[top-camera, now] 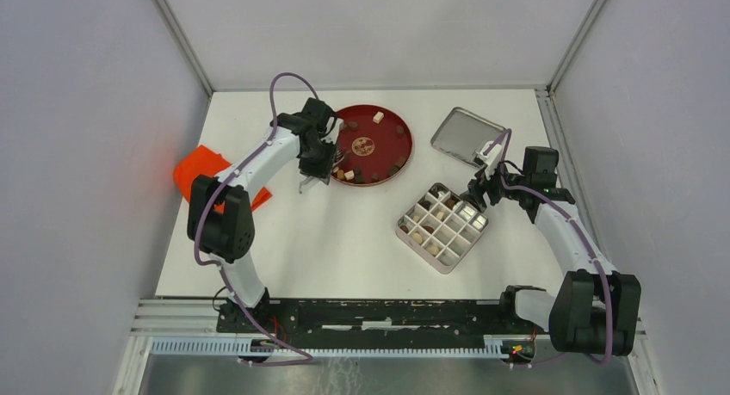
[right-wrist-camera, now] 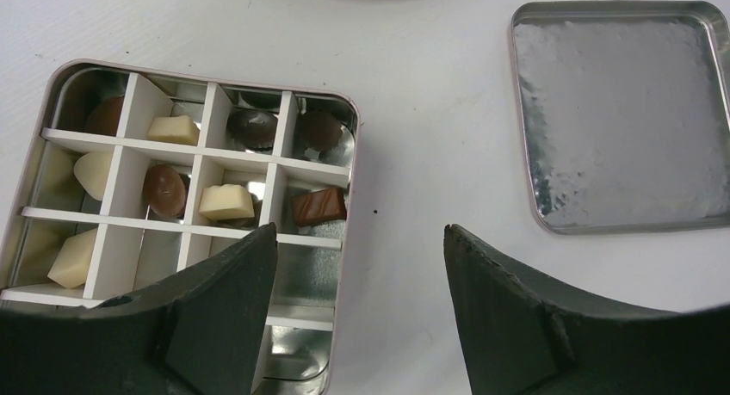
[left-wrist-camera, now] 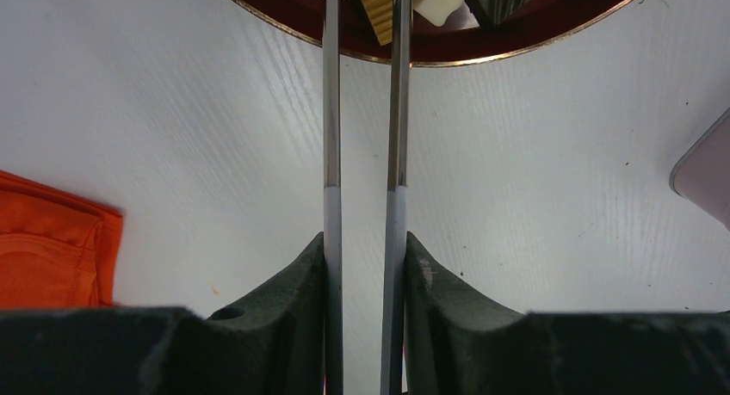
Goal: Pack the chocolate
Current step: Pick up the fake chocolate from the plate, then place the fake chocolate in the packing box.
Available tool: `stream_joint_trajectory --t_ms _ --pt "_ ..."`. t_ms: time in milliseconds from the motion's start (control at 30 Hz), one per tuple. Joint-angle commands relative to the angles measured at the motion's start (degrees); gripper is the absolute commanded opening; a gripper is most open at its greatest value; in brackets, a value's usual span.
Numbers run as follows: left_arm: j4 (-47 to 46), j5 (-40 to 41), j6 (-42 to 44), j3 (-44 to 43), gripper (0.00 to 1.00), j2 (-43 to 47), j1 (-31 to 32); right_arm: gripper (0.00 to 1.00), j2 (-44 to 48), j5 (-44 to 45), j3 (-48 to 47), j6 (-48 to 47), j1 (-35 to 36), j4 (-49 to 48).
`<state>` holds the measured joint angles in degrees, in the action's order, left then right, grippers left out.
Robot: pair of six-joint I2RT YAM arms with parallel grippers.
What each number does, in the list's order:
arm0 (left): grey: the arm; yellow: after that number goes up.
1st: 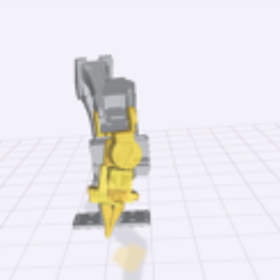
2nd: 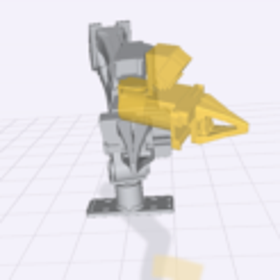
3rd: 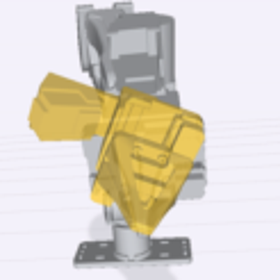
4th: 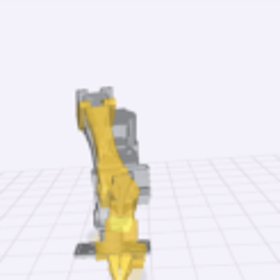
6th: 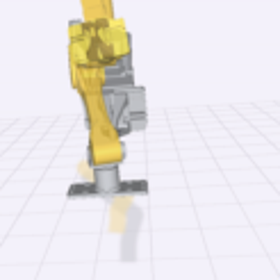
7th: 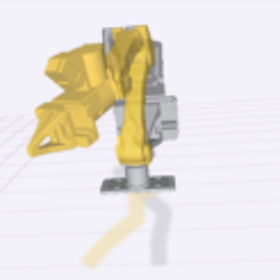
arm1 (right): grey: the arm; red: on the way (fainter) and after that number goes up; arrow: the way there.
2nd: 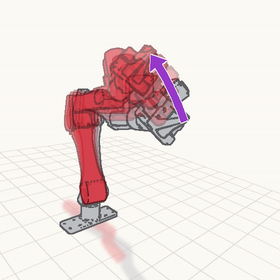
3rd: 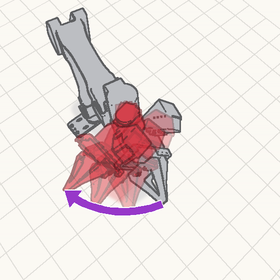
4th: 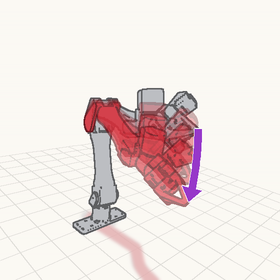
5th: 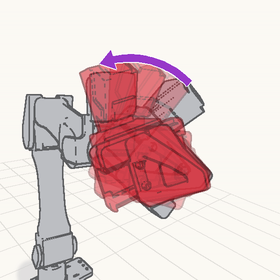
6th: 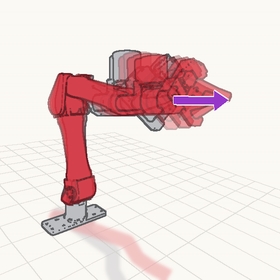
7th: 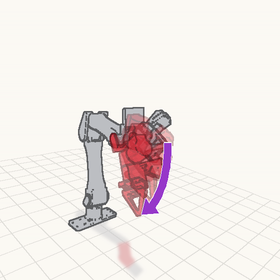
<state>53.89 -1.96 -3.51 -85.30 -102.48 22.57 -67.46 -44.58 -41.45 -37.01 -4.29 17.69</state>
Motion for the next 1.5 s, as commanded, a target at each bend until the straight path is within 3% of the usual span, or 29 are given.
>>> stream_joint_trajectory --t_ms 0,567,833,1000,1267,1467 --pt "-2.59 -2.10 -1.37 -2.90 0.02 2.92 -0.28 0.77 0.56 -1.35 -2.40 -0.92 -0.28 -0.32" --pt "-4.93 -1.95 -2.23 -2.51 0.02 6.36 -0.50 0.77 0.42 -1.32 -2.45 -0.95 -0.28 -0.19" --pt "-7.49 -5.94 -3.10 0.53 0.02 9.65 -0.44 0.77 0.40 -1.30 -2.47 -0.95 -0.28 -0.14" --pt "-10.68 -10.73 -4.34 5.28 0.02 15.05 -0.84 0.77 0.16 -1.39 -2.41 -0.87 -0.29 -0.13" --pt "-16.45 -26.01 -6.98 16.32 0.02 25.09 -0.72 0.77 -0.34 -1.21 -2.36 -0.76 -0.28 -0.46" --pt "-22.40 -33.62 -11.12 25.67 0.02 33.18 3.41 0.77 -0.71 -0.12 -2.36 -0.78 -0.28 -0.60"
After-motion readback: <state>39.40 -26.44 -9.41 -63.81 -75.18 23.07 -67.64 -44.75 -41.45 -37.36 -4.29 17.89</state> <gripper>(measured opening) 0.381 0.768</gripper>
